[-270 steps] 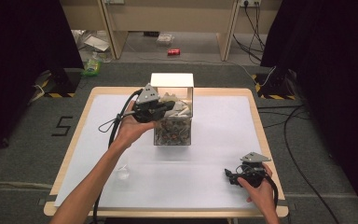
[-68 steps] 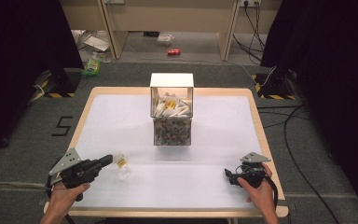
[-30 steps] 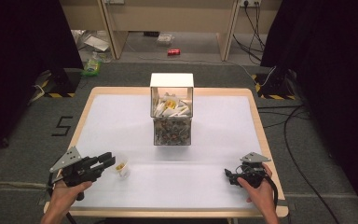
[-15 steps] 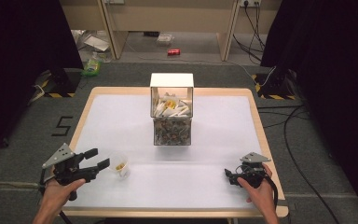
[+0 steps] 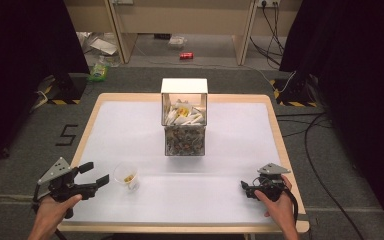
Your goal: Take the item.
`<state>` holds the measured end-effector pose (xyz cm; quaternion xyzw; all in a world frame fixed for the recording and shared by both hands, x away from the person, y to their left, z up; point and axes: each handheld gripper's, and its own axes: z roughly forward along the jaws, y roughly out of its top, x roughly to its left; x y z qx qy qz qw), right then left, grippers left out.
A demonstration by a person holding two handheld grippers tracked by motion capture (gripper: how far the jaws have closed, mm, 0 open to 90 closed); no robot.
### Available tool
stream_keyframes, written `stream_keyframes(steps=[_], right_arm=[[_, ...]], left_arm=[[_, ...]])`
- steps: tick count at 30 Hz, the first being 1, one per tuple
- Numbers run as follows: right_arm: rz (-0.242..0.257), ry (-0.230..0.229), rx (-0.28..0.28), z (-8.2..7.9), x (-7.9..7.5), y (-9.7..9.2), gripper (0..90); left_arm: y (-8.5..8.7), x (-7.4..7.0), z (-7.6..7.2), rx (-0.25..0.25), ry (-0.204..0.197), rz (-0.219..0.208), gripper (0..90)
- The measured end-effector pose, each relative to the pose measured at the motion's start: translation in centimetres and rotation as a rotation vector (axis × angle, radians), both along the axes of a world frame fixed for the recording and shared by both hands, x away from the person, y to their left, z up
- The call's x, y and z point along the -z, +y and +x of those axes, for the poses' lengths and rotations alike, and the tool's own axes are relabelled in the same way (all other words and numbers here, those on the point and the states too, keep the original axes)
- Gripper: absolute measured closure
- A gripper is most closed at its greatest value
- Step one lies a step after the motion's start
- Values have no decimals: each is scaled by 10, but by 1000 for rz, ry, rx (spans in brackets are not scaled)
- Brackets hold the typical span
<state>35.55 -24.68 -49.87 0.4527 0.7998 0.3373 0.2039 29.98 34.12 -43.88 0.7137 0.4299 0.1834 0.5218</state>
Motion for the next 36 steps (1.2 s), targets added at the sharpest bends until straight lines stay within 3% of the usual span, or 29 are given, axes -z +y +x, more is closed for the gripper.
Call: stream_keyframes(steps=[21, 36], right_arm=[[-1, -1, 2, 0, 0, 0, 111], [-3, -3, 2, 0, 0, 0, 112]], left_arm=[[11, 34, -2, -52, 43, 125, 155], [19, 56, -5, -80, 105, 171, 163]])
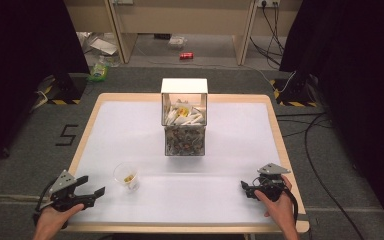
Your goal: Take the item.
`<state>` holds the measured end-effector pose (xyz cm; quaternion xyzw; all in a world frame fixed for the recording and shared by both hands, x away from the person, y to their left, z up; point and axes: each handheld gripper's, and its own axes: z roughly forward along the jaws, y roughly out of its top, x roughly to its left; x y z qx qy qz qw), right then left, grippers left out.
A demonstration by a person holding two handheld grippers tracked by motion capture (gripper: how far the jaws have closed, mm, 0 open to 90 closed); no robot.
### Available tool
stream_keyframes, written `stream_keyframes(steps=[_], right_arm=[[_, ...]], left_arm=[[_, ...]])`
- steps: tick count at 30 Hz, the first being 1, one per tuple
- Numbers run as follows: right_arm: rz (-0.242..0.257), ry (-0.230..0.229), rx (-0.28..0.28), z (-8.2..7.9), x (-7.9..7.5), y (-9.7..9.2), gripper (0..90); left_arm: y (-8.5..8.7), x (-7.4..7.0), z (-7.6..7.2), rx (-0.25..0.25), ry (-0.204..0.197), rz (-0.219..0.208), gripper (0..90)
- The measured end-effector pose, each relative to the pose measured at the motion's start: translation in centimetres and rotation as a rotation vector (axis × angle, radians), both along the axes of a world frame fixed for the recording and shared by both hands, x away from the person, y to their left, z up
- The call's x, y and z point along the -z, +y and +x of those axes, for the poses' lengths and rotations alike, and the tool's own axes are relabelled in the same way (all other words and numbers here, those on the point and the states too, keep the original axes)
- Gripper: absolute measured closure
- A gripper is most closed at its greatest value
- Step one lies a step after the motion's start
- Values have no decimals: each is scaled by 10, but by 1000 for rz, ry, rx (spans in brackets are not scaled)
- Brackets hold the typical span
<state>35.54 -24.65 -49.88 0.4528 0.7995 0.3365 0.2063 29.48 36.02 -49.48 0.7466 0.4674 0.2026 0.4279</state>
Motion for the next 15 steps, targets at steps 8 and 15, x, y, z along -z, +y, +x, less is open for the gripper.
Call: stream_keyframes(steps=[8, 15], right_arm=[[1, 1, 0, 0, 0, 0, 111], [1, 1, 0, 0, 0, 0, 111]], left_arm=[[-1, 5, -6, -4, 14, 39, 164], [-3, 11, -10, 2, 25, 63, 164]])
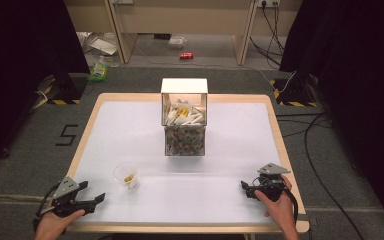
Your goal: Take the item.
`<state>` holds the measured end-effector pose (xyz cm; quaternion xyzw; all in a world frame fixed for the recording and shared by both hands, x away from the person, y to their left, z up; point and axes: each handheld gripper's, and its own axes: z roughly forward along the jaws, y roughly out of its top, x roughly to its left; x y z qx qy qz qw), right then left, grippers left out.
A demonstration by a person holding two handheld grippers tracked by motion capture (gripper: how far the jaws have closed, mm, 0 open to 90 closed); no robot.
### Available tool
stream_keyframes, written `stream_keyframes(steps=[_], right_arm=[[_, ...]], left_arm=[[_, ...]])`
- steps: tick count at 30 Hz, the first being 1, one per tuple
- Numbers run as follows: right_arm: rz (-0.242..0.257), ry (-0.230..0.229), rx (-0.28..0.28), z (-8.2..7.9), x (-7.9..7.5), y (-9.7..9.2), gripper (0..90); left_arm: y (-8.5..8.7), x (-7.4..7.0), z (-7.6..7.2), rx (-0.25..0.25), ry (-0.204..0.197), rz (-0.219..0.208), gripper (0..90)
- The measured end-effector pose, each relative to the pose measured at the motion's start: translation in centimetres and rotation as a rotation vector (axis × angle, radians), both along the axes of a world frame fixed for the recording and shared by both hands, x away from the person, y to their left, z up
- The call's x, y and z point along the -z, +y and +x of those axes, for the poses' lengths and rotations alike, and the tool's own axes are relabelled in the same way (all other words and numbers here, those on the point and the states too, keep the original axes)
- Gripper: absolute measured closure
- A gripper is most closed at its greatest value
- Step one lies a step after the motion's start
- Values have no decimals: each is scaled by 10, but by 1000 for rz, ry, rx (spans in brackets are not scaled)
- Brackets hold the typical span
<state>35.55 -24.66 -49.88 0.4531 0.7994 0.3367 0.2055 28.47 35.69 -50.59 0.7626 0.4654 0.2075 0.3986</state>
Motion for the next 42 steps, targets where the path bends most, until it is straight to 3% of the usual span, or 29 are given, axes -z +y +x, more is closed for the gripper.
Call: stream_keyframes(steps=[17, 32, 42], right_arm=[[-2, -3, 0, 0, 0, 0, 112], [-5, -4, -2, 0, 0, 0, 112], [-5, -5, -2, 0, 0, 0, 112]], left_arm=[[-2, 9, -14, -18, -23, 21, 160], [-3, 17, -25, -58, -85, -19, 160], [-2, 18, -26, -58, -96, -27, 159]])
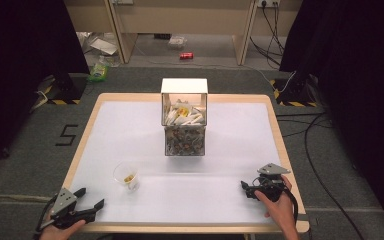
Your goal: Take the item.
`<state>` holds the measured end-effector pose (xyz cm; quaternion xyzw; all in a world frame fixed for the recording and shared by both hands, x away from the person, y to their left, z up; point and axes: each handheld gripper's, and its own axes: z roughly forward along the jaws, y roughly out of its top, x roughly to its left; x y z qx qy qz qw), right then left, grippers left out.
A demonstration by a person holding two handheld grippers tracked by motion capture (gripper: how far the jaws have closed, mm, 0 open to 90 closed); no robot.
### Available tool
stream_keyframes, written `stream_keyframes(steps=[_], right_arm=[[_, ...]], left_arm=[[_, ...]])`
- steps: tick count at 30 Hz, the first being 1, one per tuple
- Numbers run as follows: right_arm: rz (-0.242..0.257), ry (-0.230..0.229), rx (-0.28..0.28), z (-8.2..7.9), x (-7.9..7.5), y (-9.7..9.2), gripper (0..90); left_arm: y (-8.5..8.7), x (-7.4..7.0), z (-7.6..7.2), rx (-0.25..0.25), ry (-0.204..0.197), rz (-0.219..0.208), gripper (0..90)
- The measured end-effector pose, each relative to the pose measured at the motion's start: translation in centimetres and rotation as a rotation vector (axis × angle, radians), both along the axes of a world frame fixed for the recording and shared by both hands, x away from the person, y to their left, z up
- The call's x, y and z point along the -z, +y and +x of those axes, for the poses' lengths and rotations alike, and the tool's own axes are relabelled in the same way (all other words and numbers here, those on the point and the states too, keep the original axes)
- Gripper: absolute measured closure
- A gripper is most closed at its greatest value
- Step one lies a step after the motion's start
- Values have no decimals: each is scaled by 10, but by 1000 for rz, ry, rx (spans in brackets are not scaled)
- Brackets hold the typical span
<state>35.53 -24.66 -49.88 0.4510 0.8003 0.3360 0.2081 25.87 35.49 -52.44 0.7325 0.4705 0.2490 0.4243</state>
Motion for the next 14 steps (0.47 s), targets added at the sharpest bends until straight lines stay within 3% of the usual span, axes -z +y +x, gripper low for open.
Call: stream_keyframes(steps=[14], right_arm=[[0, 2, 1, 0, 0, 0, 112]], left_arm=[[0, 0, 0, -1, 2, -3, 159]])
